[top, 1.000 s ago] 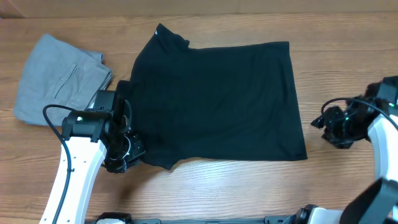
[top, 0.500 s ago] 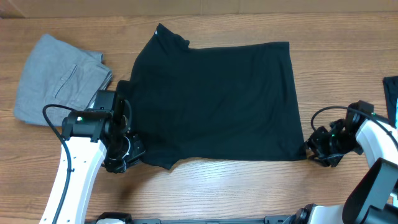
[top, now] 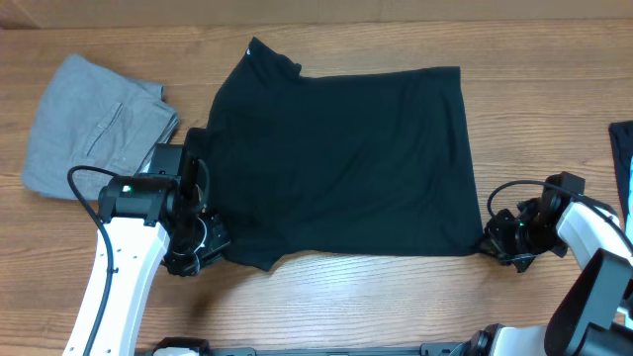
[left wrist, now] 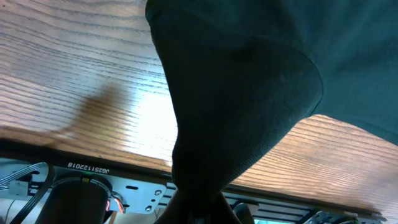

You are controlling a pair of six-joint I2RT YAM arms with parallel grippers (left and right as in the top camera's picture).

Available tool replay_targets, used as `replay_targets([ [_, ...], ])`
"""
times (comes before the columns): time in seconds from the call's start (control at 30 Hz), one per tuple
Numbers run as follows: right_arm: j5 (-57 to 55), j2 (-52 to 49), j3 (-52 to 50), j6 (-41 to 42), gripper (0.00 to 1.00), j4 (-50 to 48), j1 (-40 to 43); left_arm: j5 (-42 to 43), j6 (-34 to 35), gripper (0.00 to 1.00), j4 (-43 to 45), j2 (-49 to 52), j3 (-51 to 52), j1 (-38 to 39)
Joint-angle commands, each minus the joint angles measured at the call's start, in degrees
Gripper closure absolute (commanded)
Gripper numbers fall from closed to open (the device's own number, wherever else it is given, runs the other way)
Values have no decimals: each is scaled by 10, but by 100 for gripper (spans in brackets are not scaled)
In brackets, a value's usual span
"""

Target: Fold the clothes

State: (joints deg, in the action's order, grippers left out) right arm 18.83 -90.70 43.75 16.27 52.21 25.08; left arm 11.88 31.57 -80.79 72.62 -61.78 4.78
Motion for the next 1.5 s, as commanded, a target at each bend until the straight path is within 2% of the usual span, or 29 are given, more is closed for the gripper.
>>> replay_targets([
  [0.0, -13, 3, 4, -3, 96, 10, 2, -10, -4, 96, -3, -5, -11, -3],
  [0.1, -17, 5, 30, -30, 96, 49, 2, -16, -8, 96, -10, -5, -11, -3],
  [0.33, -19, 37, 113, -30, 96, 150, 2, -20, -18, 96, -29, -5, -11, -3],
  [0.53, -7, 52, 160, -28, 96, 168, 1, -47, -18, 96, -19, -5, -11, -3],
  [0.73, 47, 52, 160, -23, 96, 128, 1, -82, -24, 96, 34, -5, -11, -3],
  [1.1, 84, 49, 160, 44, 96, 20, -8, -96, -133, 96, 203, 6, -10, -3],
  [1.47, 59, 20, 159, 95, 96, -107, -46, -113, -214, 96, 351, 93, -10, -3],
])
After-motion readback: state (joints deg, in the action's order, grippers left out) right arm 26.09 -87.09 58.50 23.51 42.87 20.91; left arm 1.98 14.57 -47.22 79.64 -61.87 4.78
